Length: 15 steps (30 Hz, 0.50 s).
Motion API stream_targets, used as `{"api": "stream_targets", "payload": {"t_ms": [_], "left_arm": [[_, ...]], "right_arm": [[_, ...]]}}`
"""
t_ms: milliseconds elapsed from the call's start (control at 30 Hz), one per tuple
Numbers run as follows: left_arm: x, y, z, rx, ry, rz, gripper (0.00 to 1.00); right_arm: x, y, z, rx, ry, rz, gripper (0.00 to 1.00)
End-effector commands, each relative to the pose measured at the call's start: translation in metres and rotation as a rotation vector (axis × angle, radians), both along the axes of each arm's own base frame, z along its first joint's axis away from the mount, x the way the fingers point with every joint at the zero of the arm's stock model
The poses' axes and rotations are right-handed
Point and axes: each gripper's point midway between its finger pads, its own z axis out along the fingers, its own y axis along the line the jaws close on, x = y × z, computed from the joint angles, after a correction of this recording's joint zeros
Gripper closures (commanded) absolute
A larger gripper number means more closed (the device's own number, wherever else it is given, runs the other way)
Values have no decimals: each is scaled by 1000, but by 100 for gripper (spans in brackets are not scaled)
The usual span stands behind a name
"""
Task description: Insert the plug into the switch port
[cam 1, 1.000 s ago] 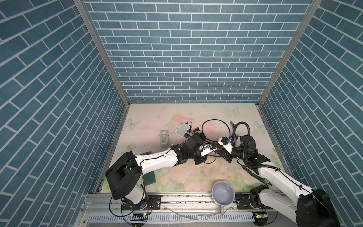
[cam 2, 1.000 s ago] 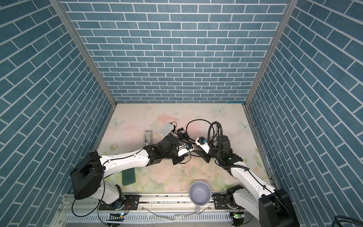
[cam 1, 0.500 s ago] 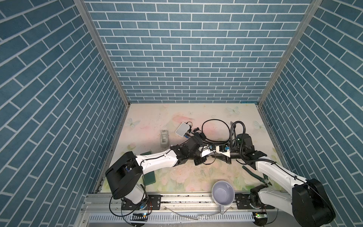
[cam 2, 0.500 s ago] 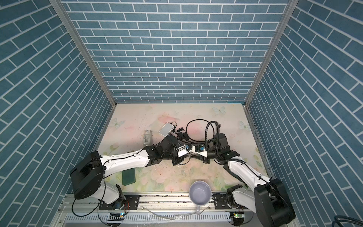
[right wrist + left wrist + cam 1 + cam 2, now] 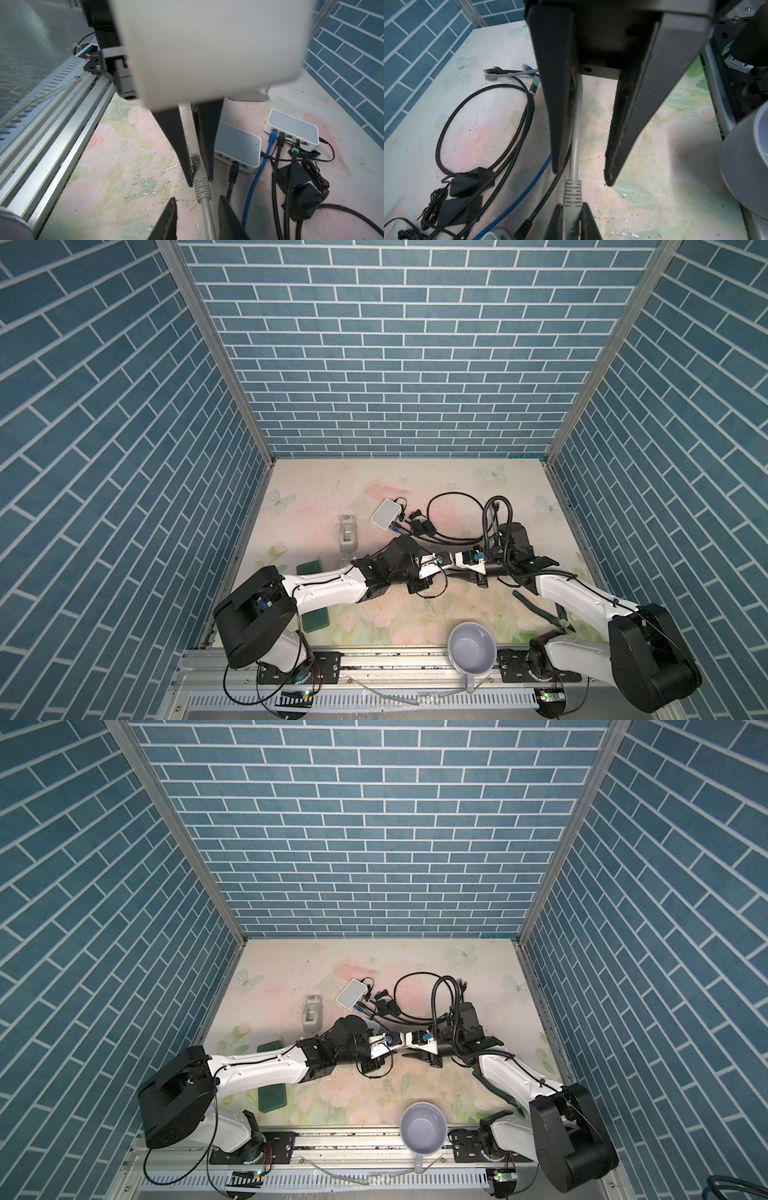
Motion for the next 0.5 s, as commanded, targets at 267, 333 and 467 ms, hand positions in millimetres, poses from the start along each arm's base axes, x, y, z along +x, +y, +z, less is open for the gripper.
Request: {"api": "stream_targets", "payload": {"t_ms": [267,333,467], "left_arm": [[0,-10,22,-104,-64,-33,95],[0,-11,22,-107,-65,-34,95],[1,-11,23,-108,-70,-34,95]], "right_arm": [[-2,10,16,80,-64,98,68],[-3,11,17,90,-60,109,69],[-2,12,19,100,-54,120,73]]}}
